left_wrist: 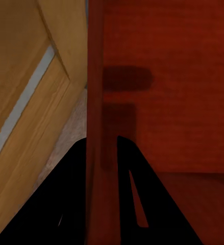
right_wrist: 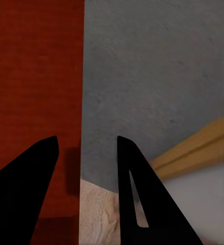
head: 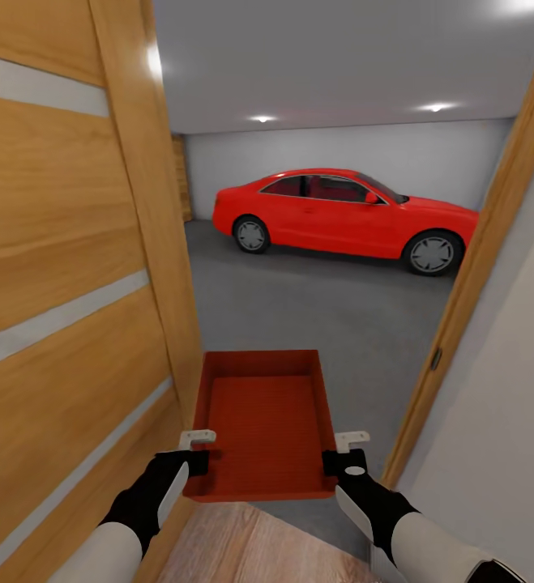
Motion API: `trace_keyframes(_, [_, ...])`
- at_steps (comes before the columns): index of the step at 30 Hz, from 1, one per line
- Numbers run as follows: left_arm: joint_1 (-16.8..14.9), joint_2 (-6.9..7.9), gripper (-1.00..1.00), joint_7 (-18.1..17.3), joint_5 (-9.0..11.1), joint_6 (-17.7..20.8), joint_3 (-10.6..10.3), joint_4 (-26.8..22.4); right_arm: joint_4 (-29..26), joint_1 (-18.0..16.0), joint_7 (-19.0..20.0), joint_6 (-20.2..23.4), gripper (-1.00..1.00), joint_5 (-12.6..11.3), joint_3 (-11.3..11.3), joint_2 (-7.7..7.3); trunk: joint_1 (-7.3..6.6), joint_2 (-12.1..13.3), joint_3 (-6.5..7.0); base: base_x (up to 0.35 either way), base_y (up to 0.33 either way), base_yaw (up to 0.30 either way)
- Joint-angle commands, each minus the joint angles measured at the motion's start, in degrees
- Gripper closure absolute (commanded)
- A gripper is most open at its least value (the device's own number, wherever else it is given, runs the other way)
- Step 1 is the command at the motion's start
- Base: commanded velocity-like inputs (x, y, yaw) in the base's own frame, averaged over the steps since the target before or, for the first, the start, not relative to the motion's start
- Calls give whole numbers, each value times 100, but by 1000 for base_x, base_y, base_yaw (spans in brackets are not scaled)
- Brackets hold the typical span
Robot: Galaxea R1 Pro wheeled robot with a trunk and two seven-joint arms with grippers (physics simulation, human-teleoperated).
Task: Move the two storage containers from the living room to the garage. In the garage, place one container on the floor and stack the other container on top of it (either order is fine).
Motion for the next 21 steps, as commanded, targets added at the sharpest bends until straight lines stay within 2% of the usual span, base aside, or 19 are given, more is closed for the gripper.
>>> trace_keyframes(1, [-5,-4,100,173,-182,-44,48,-25,-6,-4,-47,27,100,-93,24,117,2,-9,-10,5,5,-225])
trace_keyframes(12, [-6,-4,100,174,-182,-44,48,-26,-6,-4,-47,27,100,-93,24,110,2,-9,-10,3,2,-243])
trace_keyframes(21, [-6,-4,100,173,-182,-44,56,18,-6,-4,-47,27,100,-93,24,108,2,-9,-10,170,217,-21])
